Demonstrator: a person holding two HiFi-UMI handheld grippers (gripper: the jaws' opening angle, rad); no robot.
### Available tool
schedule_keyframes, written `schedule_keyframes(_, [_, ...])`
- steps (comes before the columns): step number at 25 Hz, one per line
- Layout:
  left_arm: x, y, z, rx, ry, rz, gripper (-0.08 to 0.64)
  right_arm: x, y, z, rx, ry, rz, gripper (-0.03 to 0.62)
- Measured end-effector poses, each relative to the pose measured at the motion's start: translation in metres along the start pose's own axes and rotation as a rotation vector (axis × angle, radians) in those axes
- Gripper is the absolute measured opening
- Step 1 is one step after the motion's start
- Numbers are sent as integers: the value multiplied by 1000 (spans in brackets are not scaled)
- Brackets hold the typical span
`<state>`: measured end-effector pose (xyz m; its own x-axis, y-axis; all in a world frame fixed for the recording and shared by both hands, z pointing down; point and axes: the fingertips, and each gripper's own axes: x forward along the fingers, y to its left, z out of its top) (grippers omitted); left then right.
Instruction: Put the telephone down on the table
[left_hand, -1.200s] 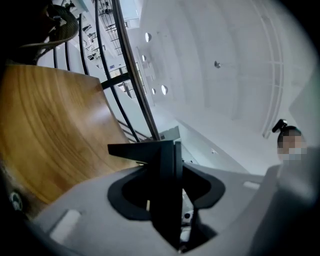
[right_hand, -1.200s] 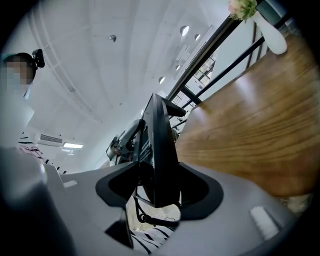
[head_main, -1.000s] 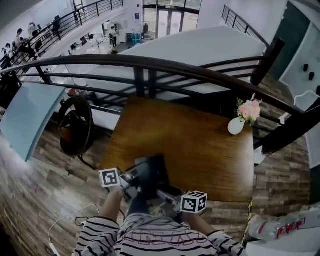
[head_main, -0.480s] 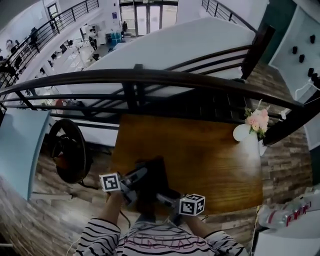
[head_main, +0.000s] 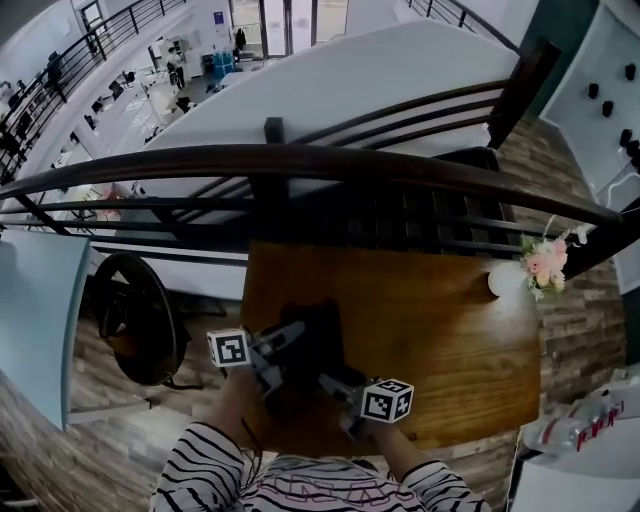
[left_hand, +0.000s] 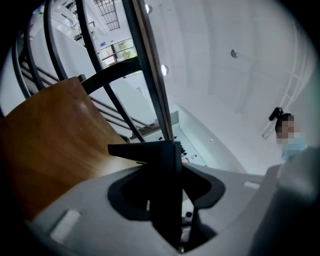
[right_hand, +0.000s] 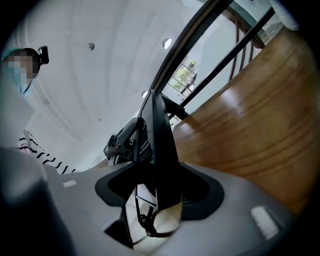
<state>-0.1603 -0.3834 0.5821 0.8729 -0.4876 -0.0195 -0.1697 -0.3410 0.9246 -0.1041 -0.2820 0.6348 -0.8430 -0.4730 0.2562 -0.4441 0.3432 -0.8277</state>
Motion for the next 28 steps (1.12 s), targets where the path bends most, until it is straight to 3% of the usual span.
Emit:
schedule_keyframes(6, [20, 39, 34, 20, 40, 1, 179, 36, -32, 26, 15, 7, -33, 256])
schedule_keyframes(12, [51, 71, 59, 41, 72, -46, 179, 60, -69, 53, 15, 3, -80, 264])
schedule_keyframes(18, [85, 84, 81, 87, 115, -107, 179, 75, -96, 79, 27, -14, -117, 272])
schedule_keyframes(28, [126, 107, 103, 82, 163, -135, 179, 87, -129, 112, 70, 15, -164, 278])
